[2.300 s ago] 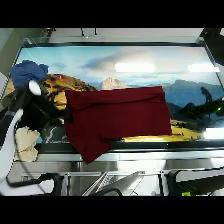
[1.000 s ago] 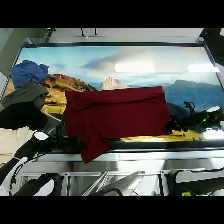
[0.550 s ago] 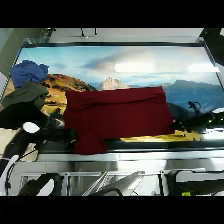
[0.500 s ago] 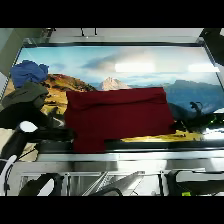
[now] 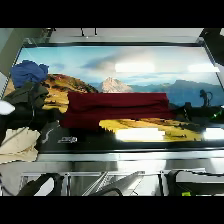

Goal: Fold the shirts.

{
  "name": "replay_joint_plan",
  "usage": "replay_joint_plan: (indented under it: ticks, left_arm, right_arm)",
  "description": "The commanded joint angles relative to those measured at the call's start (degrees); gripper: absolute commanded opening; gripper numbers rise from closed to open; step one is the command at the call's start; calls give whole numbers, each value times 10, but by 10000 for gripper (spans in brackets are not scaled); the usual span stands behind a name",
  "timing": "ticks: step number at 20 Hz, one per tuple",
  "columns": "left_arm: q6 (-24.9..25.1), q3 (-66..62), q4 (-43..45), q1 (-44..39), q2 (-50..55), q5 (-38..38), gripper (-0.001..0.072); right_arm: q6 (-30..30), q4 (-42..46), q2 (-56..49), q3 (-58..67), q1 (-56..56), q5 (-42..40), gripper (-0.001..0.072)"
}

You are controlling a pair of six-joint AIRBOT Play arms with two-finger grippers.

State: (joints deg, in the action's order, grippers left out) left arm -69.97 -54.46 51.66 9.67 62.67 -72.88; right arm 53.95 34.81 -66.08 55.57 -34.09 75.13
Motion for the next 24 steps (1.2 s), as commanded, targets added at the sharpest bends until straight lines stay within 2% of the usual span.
replay_joint_plan:
  ticks: [1,5,9,10,11,12,13,14,15,16,22,23,24]
  left_arm:
    - [9,-151,-21,-44,129,-3,17]
    - [-1,-318,-19,-56,286,-28,17]
    - [-2,-391,-20,-57,393,-41,18]
    - [-2,-410,-20,-57,414,-47,25]
    - [-6,-429,-23,-57,432,-57,321]
    - [-26,-450,-22,-56,449,-64,683]
    - [-36,-472,-21,-54,461,-77,660]
    - [-45,-496,-22,-50,473,-93,659]
    - [-55,-520,-17,-46,481,-111,660]
    - [-56,-539,-17,-44,485,-126,660]
    - [-86,-602,-22,-46,485,-170,653]
    - [-87,-603,-24,-50,485,-173,429]
    - [-86,-602,-23,-57,485,-175,97]
  right_arm:
    - [-17,-55,-21,32,59,-113,18]
    - [-17,-55,-97,82,99,-146,19]
    - [-37,-55,-131,99,106,-151,29]
    - [-40,-53,-127,105,102,-141,140]
    - [-50,-47,-120,116,96,-120,333]
    - [-49,-26,-112,130,89,-101,348]
    - [-42,13,-103,146,83,-93,349]
    - [-36,52,-97,160,79,-95,411]
    - [-22,87,-96,171,77,-100,575]
    - [-21,106,-98,173,77,-102,650]
    - [-21,98,-172,173,102,-87,643]
    - [-22,97,-181,173,111,-88,641]
    - [-23,94,-189,173,120,-94,641]
